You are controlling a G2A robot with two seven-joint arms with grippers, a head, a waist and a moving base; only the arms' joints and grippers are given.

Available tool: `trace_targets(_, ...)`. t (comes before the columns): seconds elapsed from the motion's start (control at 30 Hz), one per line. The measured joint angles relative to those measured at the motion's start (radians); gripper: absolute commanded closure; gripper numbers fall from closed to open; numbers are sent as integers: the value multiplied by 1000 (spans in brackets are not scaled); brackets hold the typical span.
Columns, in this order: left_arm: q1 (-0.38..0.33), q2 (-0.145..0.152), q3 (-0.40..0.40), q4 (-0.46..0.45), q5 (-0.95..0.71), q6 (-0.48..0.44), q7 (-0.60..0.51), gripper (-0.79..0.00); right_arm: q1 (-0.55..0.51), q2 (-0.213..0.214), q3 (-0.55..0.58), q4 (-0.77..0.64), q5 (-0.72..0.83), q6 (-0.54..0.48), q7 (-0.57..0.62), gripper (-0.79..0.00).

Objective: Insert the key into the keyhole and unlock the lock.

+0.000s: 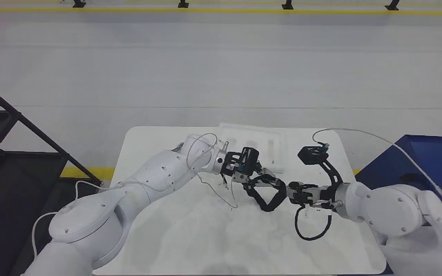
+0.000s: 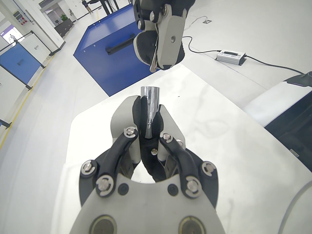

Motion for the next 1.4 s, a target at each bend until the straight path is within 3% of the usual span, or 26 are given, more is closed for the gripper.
trace_targets(0.43,5,23,-6,4,49,1,1,0,99,-4,-92,112,16,-18,43,0)
trace_targets(0.73,74,55,-37,72,-33,-17,-17,0,174,-20,-178,339,22,-58,-38,0)
trace_targets(1.03,130,139,-63,55,-59,-17,-17,0,224,-43,-267,536,48,-112,-107,0)
trace_targets(1.4,213,295,-111,-103,-139,-59,-59,0,293,-96,-425,719,61,-83,-238,0)
